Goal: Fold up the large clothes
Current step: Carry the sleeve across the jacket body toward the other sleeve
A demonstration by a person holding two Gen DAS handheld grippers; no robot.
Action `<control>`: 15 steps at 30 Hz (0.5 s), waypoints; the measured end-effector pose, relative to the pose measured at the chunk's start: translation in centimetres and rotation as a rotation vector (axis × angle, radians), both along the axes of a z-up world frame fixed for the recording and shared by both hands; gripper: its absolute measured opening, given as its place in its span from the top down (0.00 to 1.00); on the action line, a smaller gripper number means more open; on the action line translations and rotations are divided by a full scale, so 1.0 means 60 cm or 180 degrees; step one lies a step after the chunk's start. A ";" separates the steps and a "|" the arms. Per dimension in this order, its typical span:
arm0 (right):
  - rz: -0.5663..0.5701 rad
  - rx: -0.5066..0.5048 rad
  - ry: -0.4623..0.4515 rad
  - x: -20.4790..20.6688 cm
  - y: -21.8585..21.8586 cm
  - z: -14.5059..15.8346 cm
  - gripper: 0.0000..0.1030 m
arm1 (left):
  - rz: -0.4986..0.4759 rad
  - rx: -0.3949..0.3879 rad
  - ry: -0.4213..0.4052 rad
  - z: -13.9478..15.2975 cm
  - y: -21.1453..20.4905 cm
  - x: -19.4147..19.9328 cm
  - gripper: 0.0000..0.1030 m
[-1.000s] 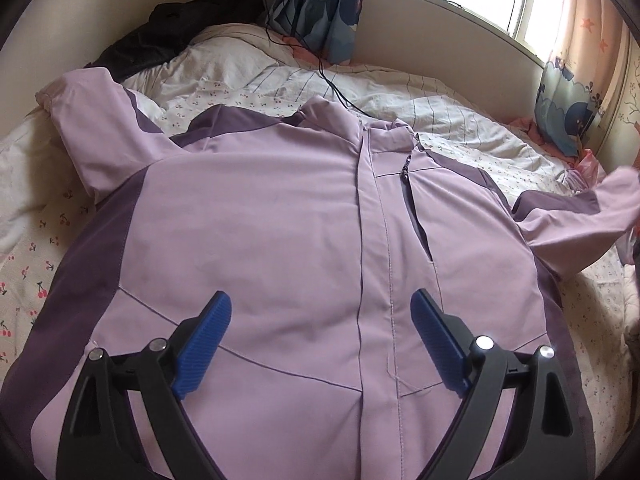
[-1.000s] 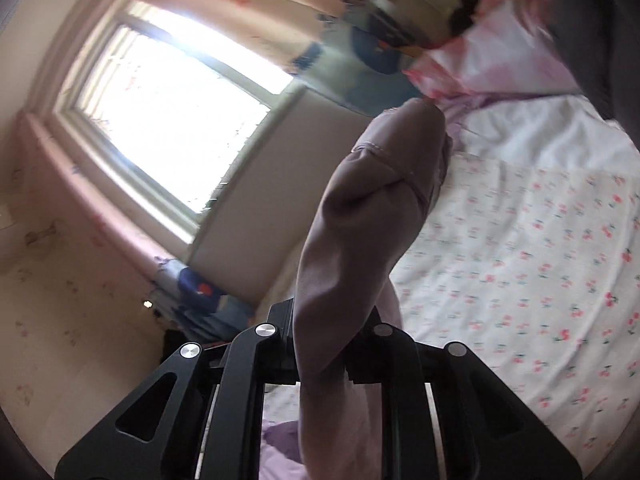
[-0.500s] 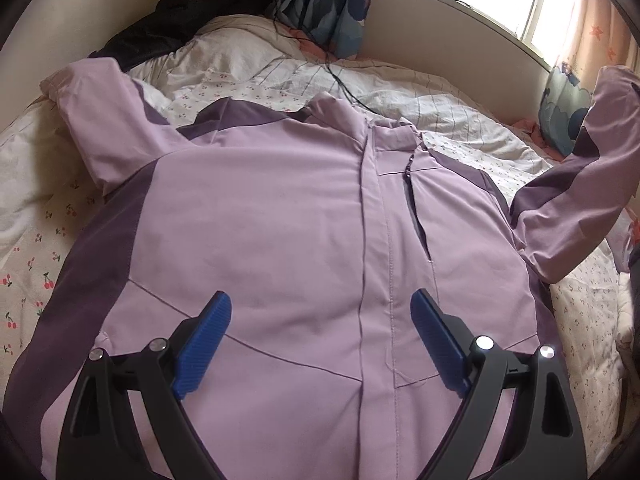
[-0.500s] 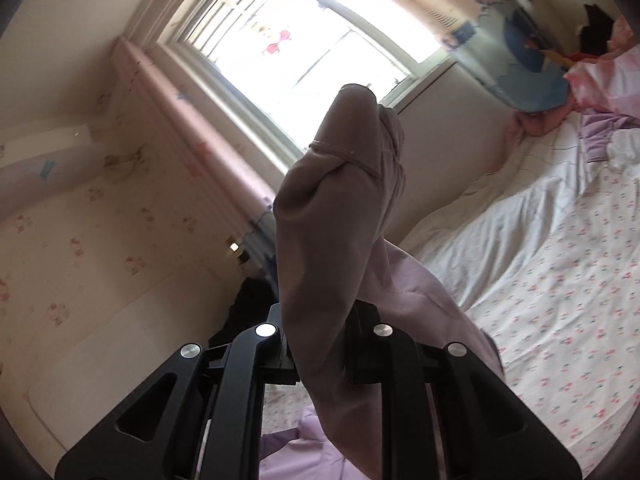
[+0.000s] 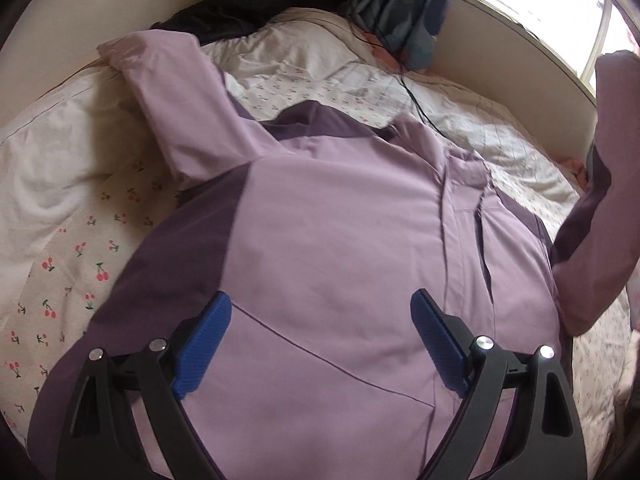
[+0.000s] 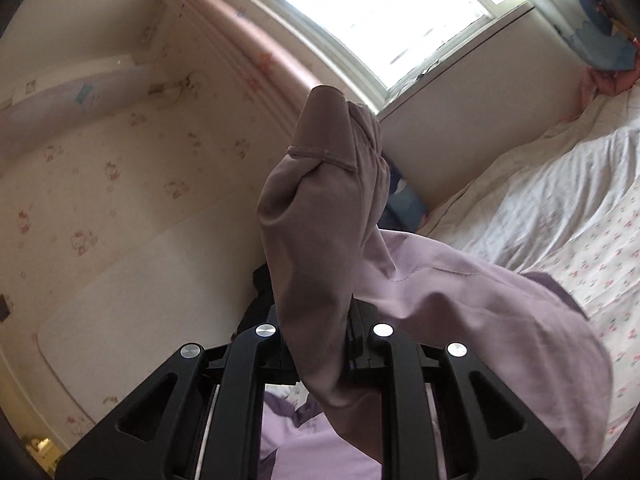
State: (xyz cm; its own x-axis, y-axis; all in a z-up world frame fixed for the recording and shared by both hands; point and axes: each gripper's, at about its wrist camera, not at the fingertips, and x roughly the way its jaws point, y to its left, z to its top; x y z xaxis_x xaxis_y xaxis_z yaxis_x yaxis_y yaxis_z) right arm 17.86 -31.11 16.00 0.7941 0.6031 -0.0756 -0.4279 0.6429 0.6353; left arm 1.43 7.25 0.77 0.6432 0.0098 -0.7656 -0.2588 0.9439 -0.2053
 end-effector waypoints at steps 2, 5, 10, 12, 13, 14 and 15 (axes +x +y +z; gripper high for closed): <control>0.0098 -0.0001 0.0064 0.005 0.037 -0.023 0.86 | 0.0141 -0.0088 -0.0015 0.004 0.026 -0.002 0.15; 0.0214 0.0010 0.0197 0.019 0.087 -0.062 0.86 | 0.0292 -0.0182 -0.0037 0.009 0.053 -0.003 0.15; 0.0376 -0.0183 0.0401 0.038 0.183 -0.133 0.86 | 0.0357 -0.0230 -0.0046 0.011 0.065 -0.004 0.15; 0.0449 -0.0287 0.0513 0.045 0.222 -0.170 0.86 | 0.0343 -0.0225 -0.0048 0.012 0.064 -0.004 0.15; 0.0476 -0.0316 0.0557 0.047 0.234 -0.183 0.86 | 0.0337 -0.0226 -0.0047 0.012 0.064 -0.004 0.15; 0.0511 -0.0348 0.0618 0.050 0.247 -0.201 0.85 | 0.0337 -0.0231 -0.0047 0.012 0.065 -0.005 0.15; 0.0543 -0.0404 0.0675 0.052 0.264 -0.220 0.86 | 0.0340 -0.0240 -0.0047 0.011 0.067 -0.007 0.15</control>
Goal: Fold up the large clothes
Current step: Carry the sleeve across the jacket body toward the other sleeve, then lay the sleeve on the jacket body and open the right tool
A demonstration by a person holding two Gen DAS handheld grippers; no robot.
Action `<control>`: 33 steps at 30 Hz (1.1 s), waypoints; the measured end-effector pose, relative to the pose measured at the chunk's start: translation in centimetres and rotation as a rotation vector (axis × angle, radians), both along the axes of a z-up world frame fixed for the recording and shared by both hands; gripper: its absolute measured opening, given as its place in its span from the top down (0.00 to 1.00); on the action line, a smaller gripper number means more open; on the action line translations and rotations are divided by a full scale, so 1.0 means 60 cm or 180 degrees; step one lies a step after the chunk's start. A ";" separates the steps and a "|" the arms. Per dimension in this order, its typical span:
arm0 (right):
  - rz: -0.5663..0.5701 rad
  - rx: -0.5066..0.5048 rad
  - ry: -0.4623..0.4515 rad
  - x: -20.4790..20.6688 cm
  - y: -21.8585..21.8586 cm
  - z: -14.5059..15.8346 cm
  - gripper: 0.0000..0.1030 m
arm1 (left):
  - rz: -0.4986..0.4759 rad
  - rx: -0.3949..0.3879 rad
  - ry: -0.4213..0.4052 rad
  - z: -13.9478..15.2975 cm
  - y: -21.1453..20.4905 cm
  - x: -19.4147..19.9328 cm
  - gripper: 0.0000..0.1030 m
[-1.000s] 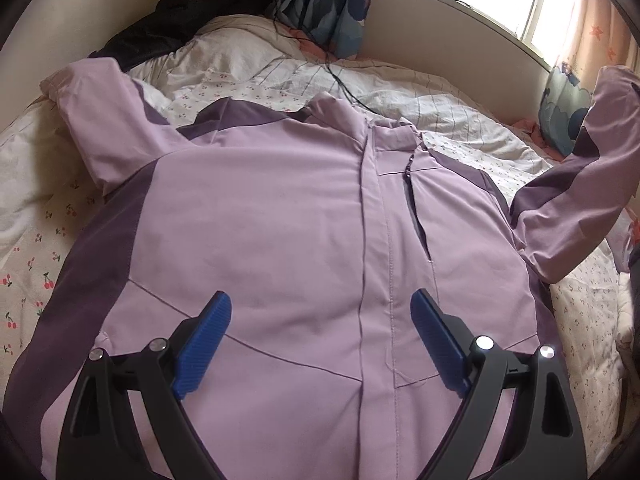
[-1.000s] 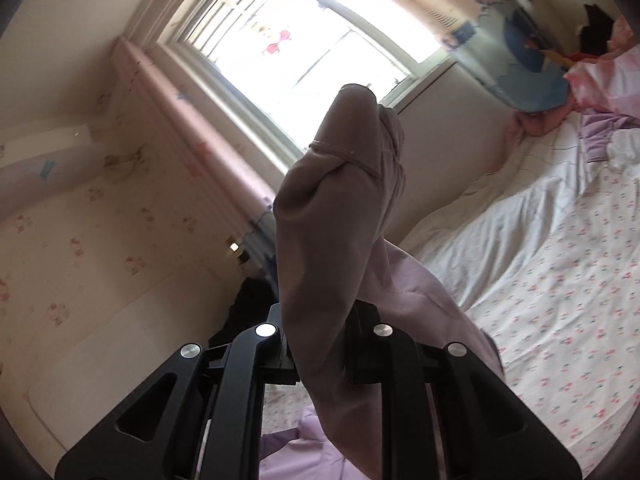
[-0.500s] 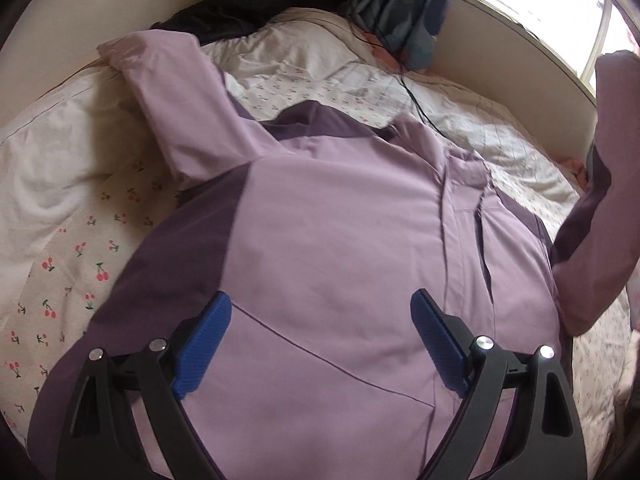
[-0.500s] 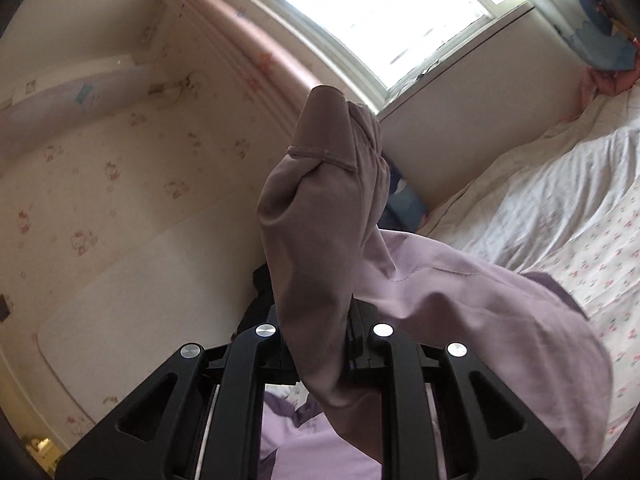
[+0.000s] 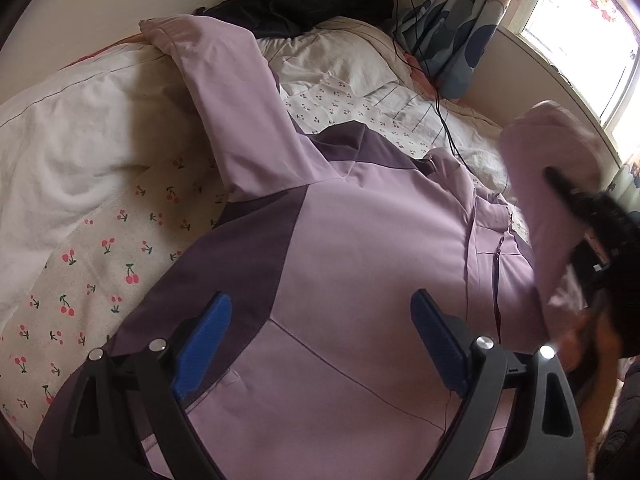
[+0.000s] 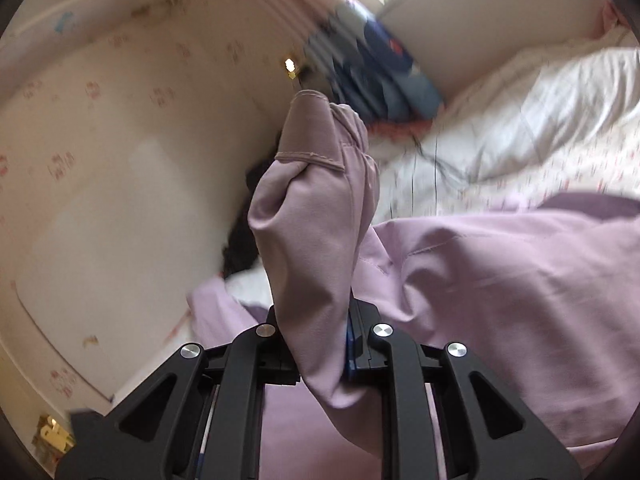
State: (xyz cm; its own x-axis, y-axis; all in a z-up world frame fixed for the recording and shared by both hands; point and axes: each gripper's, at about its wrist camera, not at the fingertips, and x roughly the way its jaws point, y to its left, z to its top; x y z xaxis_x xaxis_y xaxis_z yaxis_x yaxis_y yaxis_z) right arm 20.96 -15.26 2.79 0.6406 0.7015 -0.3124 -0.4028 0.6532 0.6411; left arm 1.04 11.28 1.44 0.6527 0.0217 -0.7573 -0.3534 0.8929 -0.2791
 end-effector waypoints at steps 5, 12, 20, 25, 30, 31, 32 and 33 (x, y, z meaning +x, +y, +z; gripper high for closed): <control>0.0144 -0.0276 0.0123 0.000 0.053 -0.062 0.85 | 0.0010 -0.0038 0.0004 -0.001 0.003 0.001 0.15; 0.0417 -0.0473 0.0347 0.008 0.098 -0.108 0.83 | -0.0015 -0.0051 0.0015 -0.002 -0.002 0.002 0.15; 0.0869 -0.0698 0.0802 0.009 0.126 -0.134 0.41 | -0.0023 -0.0140 0.0052 -0.007 0.006 0.004 0.15; 0.0860 -0.0295 0.0428 -0.034 0.043 -0.046 0.32 | -0.0016 -0.0109 -0.0005 -0.001 0.005 0.000 0.15; -0.0163 -0.0115 0.0130 -0.057 -0.154 0.009 0.27 | -0.0150 -0.0039 -0.0227 0.017 -0.015 -0.004 0.14; -0.0329 -0.0003 0.0211 -0.048 -0.192 0.005 0.27 | -0.0183 -0.0030 -0.0299 0.022 -0.022 -0.002 0.10; -0.0494 0.0178 0.0364 -0.034 -0.238 -0.007 0.27 | -0.0209 -0.0010 -0.0381 0.025 -0.030 0.003 0.08; -0.0626 0.0356 0.0499 -0.025 -0.277 -0.020 0.27 | -0.0263 0.0012 -0.0441 0.029 -0.044 0.019 0.08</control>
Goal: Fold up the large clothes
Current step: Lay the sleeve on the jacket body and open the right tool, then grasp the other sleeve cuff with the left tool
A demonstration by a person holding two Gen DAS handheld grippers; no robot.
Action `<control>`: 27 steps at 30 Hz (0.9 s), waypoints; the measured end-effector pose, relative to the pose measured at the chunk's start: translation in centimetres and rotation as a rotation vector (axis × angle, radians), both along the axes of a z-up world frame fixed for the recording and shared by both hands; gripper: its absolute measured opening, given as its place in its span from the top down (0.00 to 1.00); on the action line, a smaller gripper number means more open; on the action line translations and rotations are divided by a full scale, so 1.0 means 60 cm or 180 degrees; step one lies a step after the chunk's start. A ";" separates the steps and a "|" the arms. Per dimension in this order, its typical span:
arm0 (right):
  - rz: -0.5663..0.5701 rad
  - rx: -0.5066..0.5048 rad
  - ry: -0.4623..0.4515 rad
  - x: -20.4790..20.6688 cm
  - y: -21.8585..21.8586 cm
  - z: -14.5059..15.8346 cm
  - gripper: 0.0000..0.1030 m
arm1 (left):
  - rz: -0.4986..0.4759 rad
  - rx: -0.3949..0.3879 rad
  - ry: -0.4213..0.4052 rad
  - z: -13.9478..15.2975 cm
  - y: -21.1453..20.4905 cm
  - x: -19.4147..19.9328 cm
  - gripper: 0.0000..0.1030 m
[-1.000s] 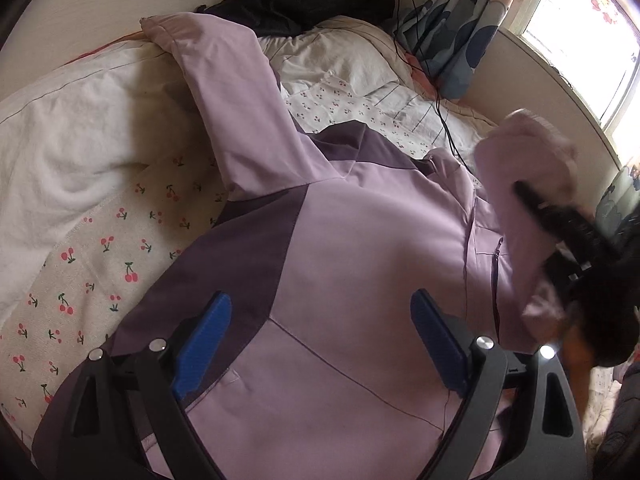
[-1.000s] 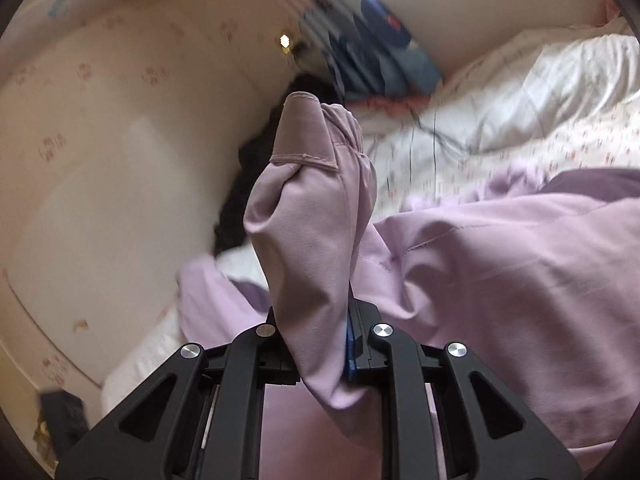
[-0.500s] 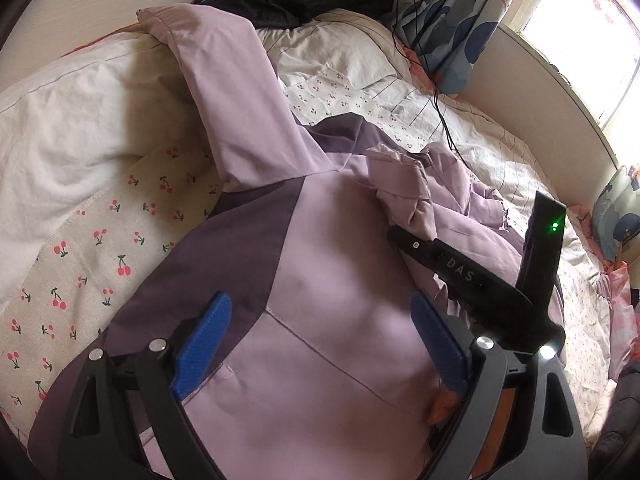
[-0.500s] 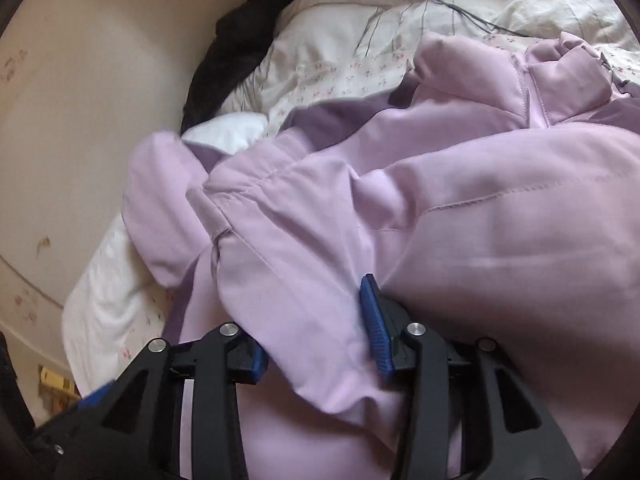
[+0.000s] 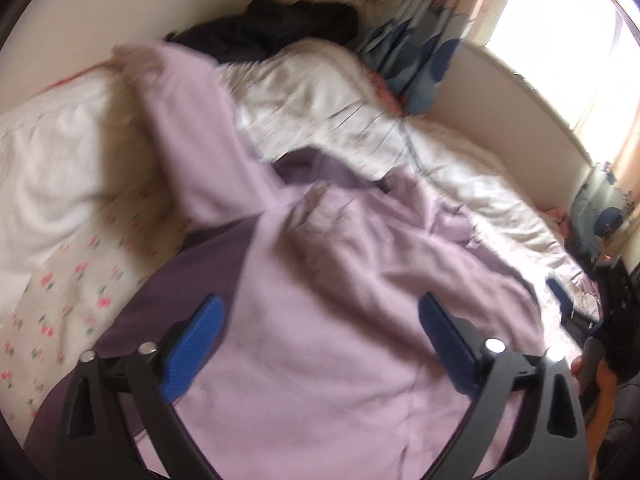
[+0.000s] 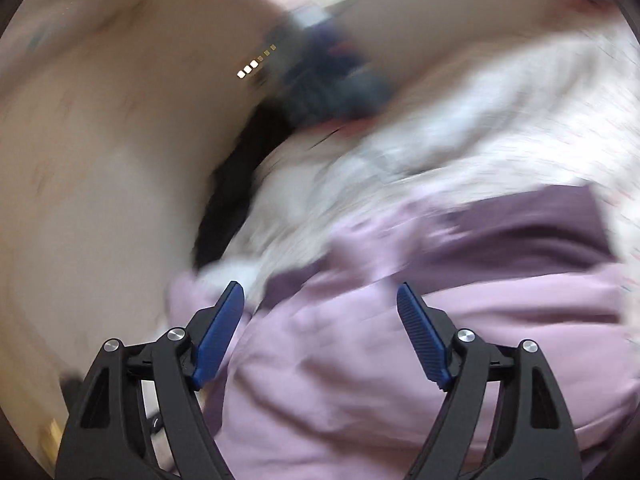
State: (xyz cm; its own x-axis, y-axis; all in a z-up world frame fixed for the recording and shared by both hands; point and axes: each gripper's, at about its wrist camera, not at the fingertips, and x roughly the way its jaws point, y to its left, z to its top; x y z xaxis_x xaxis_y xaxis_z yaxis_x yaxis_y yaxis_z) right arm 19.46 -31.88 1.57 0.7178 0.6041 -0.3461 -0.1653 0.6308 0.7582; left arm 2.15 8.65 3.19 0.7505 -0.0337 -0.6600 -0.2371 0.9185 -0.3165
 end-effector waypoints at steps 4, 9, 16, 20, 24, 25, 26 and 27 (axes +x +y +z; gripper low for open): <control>-0.0019 0.0197 0.0315 0.029 -0.075 -0.056 0.27 | -0.0288 -0.0042 -0.0083 0.009 -0.045 0.063 0.08; 0.0266 -0.0081 0.0730 0.050 -0.066 -0.146 0.27 | -0.0482 0.0354 0.0365 -0.061 -0.091 0.167 0.08; 0.0329 -0.0485 0.0190 -0.023 -0.038 -0.073 0.14 | -0.0646 0.0959 0.0618 -0.134 -0.122 0.181 0.08; 0.0445 -0.1252 0.0605 -0.008 0.015 -0.131 0.12 | -0.0657 0.0832 0.0609 -0.124 -0.109 0.173 0.08; 0.0204 -0.1423 0.0208 -0.063 0.038 -0.068 0.12 | -0.0647 0.0746 0.0590 -0.112 -0.094 0.153 0.07; 0.0178 -0.1673 0.0203 -0.072 0.051 -0.068 0.12 | -0.0629 0.0749 0.0619 -0.117 -0.090 0.152 0.07; 0.0298 -0.1853 0.0342 -0.067 0.067 -0.089 0.09 | -0.0609 0.0704 0.0702 -0.128 -0.083 0.155 0.07; 0.0531 -0.2012 0.0627 -0.049 0.085 -0.124 0.07 | -0.0608 0.0588 0.0781 -0.139 -0.077 0.159 0.07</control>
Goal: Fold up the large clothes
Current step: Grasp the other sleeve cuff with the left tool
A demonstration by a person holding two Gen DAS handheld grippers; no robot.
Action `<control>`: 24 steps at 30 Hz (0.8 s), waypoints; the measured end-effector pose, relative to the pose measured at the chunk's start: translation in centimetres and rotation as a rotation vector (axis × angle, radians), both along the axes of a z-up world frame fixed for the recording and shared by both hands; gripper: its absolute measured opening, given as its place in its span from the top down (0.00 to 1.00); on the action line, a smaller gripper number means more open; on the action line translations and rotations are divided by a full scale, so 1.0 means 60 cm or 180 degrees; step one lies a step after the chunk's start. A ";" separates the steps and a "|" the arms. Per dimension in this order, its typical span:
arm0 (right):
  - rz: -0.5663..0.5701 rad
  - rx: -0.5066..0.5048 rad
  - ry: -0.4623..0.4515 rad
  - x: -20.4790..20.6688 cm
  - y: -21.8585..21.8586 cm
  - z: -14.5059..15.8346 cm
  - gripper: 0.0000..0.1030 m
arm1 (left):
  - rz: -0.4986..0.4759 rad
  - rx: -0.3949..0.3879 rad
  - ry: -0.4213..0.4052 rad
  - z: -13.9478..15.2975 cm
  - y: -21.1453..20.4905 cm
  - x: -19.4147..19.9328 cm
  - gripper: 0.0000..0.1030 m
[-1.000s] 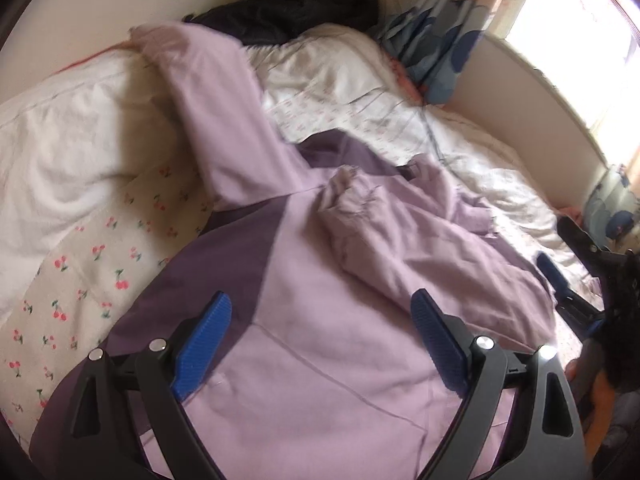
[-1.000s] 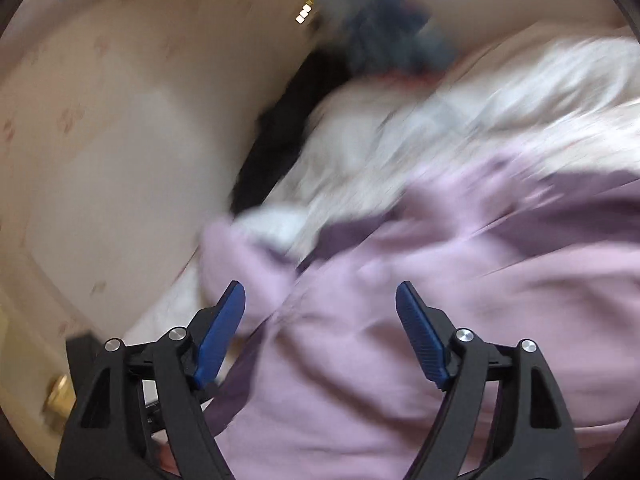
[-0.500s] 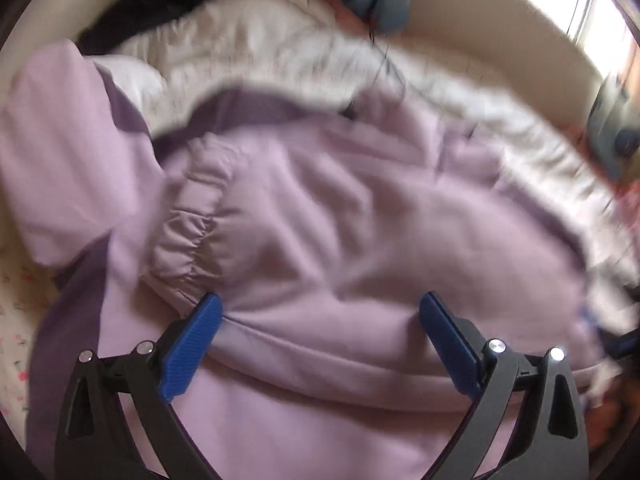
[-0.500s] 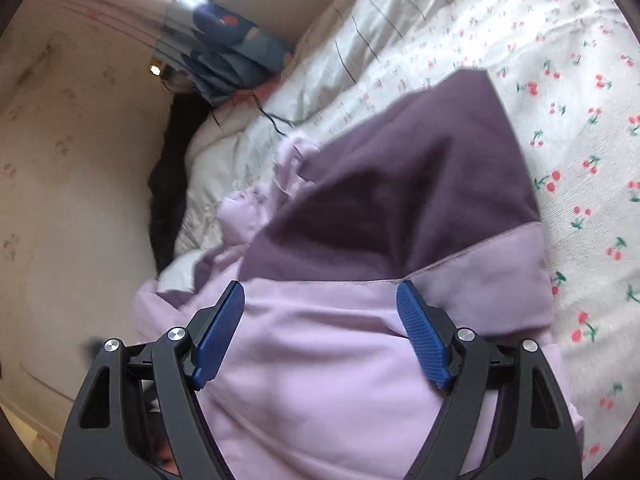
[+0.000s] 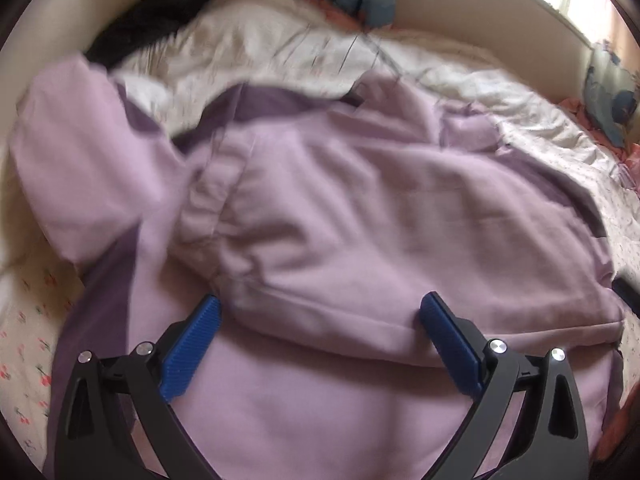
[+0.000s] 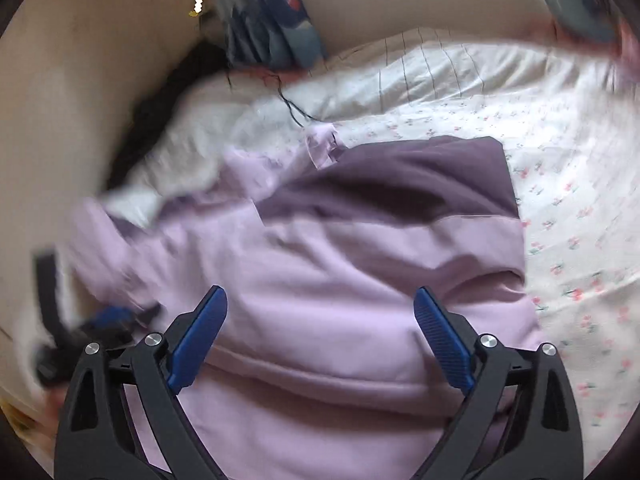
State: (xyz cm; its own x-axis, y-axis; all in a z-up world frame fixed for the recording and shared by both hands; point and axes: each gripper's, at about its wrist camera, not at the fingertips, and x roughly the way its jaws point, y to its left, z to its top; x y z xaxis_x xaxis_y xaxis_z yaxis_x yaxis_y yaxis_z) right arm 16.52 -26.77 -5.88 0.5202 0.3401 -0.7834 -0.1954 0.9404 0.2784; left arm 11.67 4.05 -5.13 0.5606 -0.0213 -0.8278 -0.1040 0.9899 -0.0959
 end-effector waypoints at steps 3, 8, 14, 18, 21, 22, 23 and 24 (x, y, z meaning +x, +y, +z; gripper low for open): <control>-0.0098 -0.0004 -0.0037 -0.009 0.000 0.004 0.07 | 0.0073 -0.0263 0.0046 0.007 0.025 -0.005 0.07; -0.0212 0.0399 -0.0455 -0.101 -0.017 0.051 0.07 | 0.0210 -0.0394 -0.0223 0.064 0.089 -0.041 0.07; -0.0453 0.0748 -0.0300 -0.140 -0.051 0.005 0.07 | 0.0715 -0.0391 -0.0731 0.173 0.274 -0.082 0.07; -0.0469 0.0792 -0.0198 -0.132 -0.046 -0.019 0.07 | 0.1264 -0.0622 -0.0863 0.220 0.443 -0.059 0.07; -0.0437 0.0655 -0.0200 -0.132 -0.038 -0.019 0.07 | 0.1580 -0.0896 -0.0772 0.218 0.561 -0.005 0.07; -0.0430 0.0635 -0.0197 -0.131 -0.036 -0.022 0.07 | 0.1680 -0.0949 -0.0761 0.216 0.588 0.008 0.07; -0.0426 0.0622 -0.0192 -0.130 -0.035 -0.024 0.06 | 0.1762 -0.0978 -0.0760 0.213 0.610 0.018 0.07; -0.0421 0.0609 -0.0185 -0.130 -0.035 -0.024 0.06 | 0.1883 -0.0976 -0.0744 0.210 0.636 0.036 0.07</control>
State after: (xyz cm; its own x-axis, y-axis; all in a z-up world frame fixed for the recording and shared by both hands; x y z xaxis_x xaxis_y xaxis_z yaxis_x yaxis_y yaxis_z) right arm 8.72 -28.88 -7.31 0.6125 0.4053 -0.6787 -0.0948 0.8900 0.4459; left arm 13.84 42.23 7.50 0.7125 0.1290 -0.6897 -0.5589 0.6985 -0.4468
